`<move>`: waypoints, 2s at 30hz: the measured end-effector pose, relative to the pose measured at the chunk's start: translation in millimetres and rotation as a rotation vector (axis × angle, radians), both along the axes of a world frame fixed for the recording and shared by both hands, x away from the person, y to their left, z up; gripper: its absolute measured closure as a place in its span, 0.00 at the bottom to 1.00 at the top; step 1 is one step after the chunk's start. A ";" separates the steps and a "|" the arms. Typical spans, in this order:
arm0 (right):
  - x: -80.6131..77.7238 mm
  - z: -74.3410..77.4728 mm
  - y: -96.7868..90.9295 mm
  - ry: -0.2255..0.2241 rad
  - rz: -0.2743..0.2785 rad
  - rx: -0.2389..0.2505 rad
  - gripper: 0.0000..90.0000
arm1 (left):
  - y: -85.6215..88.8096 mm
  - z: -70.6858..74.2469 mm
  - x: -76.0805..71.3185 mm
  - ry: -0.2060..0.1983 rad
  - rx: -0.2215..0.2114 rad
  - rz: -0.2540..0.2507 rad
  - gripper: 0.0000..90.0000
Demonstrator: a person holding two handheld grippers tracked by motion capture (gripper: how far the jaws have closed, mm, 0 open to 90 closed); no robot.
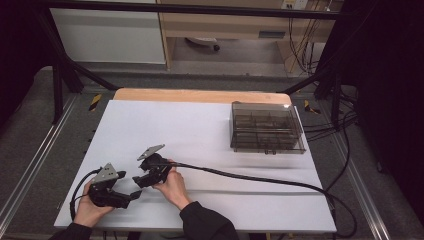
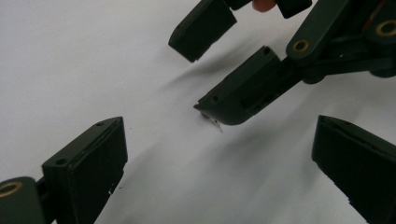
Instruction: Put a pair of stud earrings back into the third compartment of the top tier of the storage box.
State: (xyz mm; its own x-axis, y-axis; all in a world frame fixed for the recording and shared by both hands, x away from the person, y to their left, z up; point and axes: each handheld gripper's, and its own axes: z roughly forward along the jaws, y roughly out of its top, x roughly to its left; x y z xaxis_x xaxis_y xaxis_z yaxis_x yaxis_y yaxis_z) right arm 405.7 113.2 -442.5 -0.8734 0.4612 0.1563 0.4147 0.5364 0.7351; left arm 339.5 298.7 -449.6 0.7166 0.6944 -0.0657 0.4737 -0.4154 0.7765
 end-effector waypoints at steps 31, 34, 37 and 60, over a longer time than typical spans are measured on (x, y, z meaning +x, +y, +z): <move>-1.9 -8.2 1.2 0.027 0.033 -0.048 0.86 | 0.1 0.0 0.1 0.001 0.001 0.000 0.04; -1.6 -7.8 1.0 0.032 0.034 -0.051 0.87 | 0.1 0.0 0.1 0.001 0.001 0.000 0.04; -1.5 -7.6 0.9 0.037 0.033 -0.051 0.88 | 0.1 0.0 0.1 0.001 0.001 0.000 0.04; -4.2 21.3 -12.7 -0.015 0.031 -0.071 0.89 | 0.1 -0.1 0.1 0.000 0.001 0.000 0.04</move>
State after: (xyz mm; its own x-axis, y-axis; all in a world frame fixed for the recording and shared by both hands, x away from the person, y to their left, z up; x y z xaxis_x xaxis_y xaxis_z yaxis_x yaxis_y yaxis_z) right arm 401.6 100.5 -421.1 -0.8894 0.4436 0.1104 0.3862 0.6000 0.7006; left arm 339.6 298.9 -449.7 0.7166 0.6945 -0.0649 0.4739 -0.4164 0.7759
